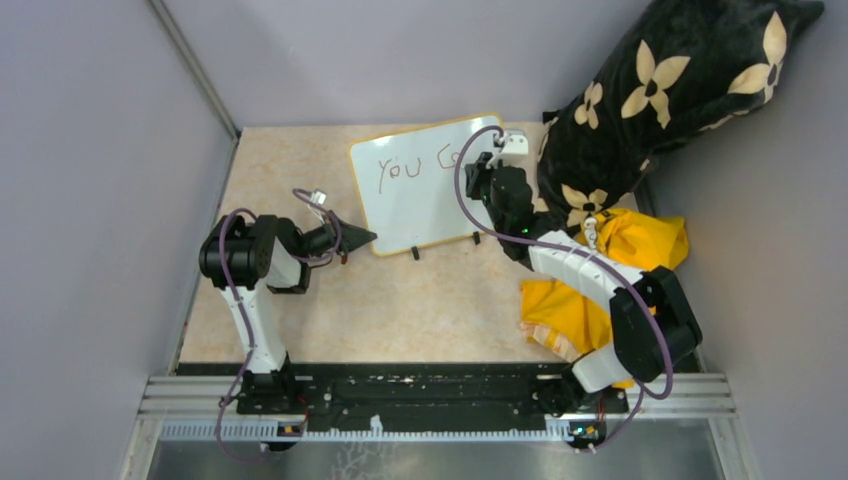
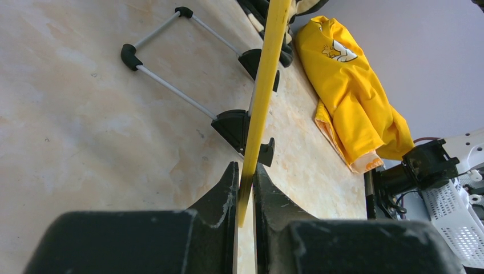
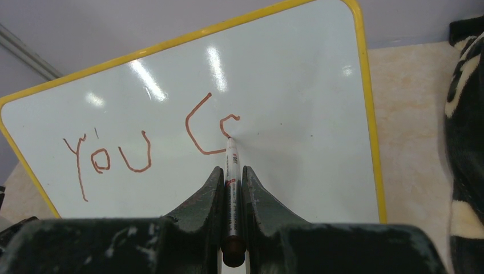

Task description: Write a sentence on the whiteboard

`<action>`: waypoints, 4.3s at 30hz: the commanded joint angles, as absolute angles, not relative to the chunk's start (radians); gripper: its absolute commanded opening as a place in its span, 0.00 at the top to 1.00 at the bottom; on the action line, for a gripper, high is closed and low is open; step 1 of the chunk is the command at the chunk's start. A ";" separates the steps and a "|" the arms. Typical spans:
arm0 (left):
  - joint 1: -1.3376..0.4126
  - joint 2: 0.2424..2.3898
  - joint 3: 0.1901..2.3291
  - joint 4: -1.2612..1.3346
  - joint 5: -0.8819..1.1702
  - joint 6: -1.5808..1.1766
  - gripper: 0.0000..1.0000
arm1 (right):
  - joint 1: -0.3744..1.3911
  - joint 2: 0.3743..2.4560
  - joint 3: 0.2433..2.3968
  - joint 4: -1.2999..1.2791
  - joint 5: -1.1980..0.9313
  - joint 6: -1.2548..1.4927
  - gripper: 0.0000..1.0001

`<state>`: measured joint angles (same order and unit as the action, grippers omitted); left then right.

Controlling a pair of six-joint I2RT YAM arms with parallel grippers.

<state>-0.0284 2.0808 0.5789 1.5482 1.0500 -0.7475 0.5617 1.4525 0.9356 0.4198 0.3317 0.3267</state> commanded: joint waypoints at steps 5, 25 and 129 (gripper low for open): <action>-0.031 2.098 0.578 1.611 1.050 -0.758 1.00 | 0.554 1.413 0.926 0.406 0.388 0.318 1.00; -0.032 2.098 0.577 1.610 1.050 -0.756 1.00 | 0.544 1.451 1.020 0.407 0.375 0.305 1.00; -0.032 2.096 0.579 1.603 1.050 -0.755 1.00 | 0.522 1.424 0.930 0.410 0.371 0.362 1.00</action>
<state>-0.0284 2.0808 0.5789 1.5482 1.0496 -0.7471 0.5335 1.4551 0.9646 0.3988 0.3565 0.3447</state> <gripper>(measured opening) 0.146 0.117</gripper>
